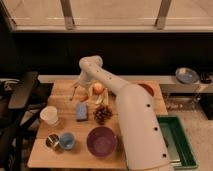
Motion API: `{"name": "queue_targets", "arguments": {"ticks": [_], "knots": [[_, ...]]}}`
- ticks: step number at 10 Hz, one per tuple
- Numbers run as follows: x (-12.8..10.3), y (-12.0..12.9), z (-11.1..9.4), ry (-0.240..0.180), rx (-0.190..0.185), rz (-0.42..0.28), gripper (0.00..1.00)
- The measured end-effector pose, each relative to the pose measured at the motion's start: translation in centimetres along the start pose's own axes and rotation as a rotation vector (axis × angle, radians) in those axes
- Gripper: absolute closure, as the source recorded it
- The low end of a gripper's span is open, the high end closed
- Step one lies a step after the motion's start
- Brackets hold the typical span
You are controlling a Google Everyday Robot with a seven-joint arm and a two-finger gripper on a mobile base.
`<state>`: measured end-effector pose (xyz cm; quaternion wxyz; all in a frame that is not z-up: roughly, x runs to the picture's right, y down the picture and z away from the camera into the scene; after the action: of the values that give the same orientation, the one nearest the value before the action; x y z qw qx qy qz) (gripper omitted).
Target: Place pepper in metal cup
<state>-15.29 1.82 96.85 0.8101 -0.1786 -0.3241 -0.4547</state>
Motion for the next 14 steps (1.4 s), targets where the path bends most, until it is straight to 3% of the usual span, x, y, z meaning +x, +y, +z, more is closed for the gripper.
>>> {"name": "queue_targets", "arguments": {"ticks": [4, 6, 12, 14], "knots": [[0.8, 1.1, 1.3, -0.04, 0.011, 0.053, 0.2], [0.8, 1.6, 1.4, -0.049, 0.007, 0.062, 0.34], [0.7, 2.1, 1.2, -0.051, -0.002, 0.062, 0.94], [0.8, 3.1, 1.3, -0.034, -0.014, 0.07, 1.0]]}}
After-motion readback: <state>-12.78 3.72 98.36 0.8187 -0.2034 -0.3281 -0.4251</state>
